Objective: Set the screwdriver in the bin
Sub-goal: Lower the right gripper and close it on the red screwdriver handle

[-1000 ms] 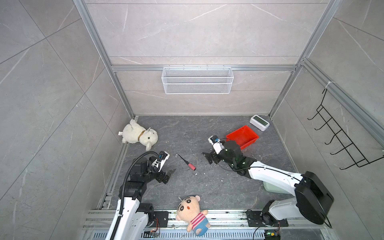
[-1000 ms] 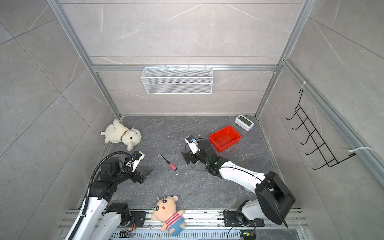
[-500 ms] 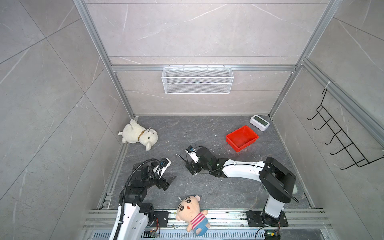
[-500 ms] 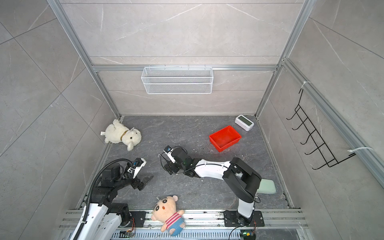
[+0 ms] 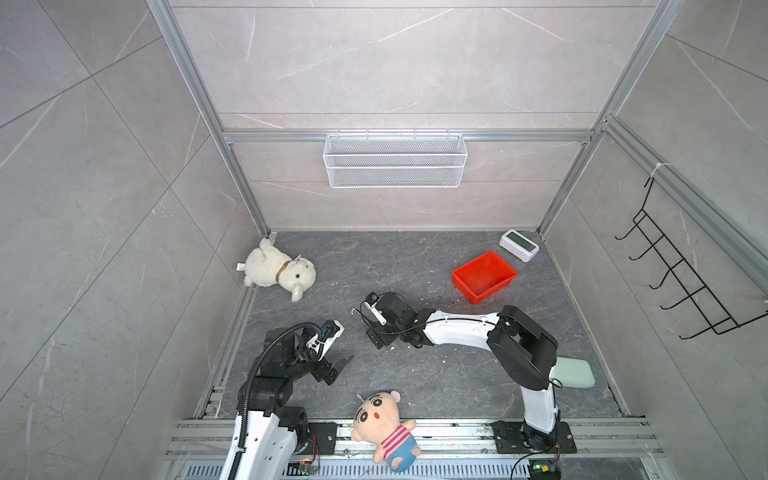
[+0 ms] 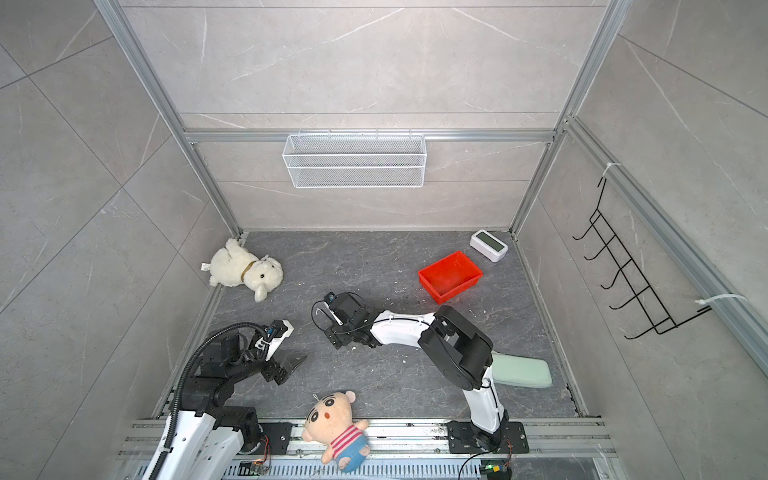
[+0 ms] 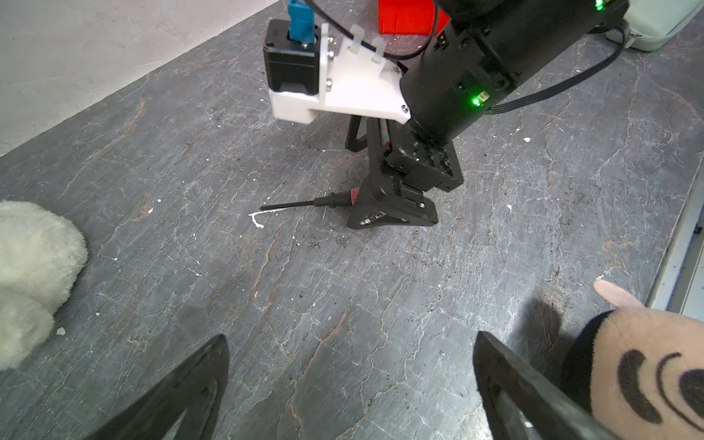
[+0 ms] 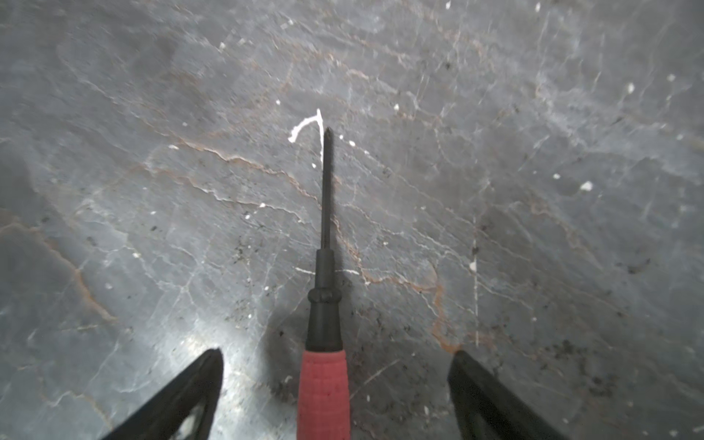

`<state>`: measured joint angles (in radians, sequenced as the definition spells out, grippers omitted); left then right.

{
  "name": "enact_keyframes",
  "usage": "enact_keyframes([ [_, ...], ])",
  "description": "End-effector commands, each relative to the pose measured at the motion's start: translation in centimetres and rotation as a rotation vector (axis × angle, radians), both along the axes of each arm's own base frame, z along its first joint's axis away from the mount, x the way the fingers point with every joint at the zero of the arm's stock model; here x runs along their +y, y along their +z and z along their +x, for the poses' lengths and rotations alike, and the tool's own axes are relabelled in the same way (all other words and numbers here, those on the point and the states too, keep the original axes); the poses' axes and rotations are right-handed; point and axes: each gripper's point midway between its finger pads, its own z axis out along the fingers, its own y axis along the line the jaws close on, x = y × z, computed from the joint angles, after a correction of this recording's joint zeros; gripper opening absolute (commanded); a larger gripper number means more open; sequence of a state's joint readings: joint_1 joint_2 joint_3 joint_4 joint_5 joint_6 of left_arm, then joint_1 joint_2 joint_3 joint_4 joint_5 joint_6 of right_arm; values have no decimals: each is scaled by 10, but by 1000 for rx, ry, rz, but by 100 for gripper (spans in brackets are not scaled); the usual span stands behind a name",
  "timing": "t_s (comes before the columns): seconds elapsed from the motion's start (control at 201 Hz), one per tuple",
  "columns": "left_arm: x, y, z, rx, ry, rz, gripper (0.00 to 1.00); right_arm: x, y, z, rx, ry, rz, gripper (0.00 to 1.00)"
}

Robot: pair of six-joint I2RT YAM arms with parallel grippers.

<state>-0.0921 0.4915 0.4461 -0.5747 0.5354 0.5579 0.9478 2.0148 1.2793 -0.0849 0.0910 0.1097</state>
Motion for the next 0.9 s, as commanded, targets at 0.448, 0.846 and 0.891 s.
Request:
enact_keyframes([
  [0.448, -5, 4, -6, -21, -39, -13, 100, -3, -32, 3, 99, -22, -178, 58],
  [0.846, -6, 5, -6, -33, -50, -14, 100, -10, -27, 2, 91, -31, -190, 14],
  [0.891, -7, 5, -5, -36, -52, -20, 100, -12, -26, 1, 85, -36, -190, 9],
])
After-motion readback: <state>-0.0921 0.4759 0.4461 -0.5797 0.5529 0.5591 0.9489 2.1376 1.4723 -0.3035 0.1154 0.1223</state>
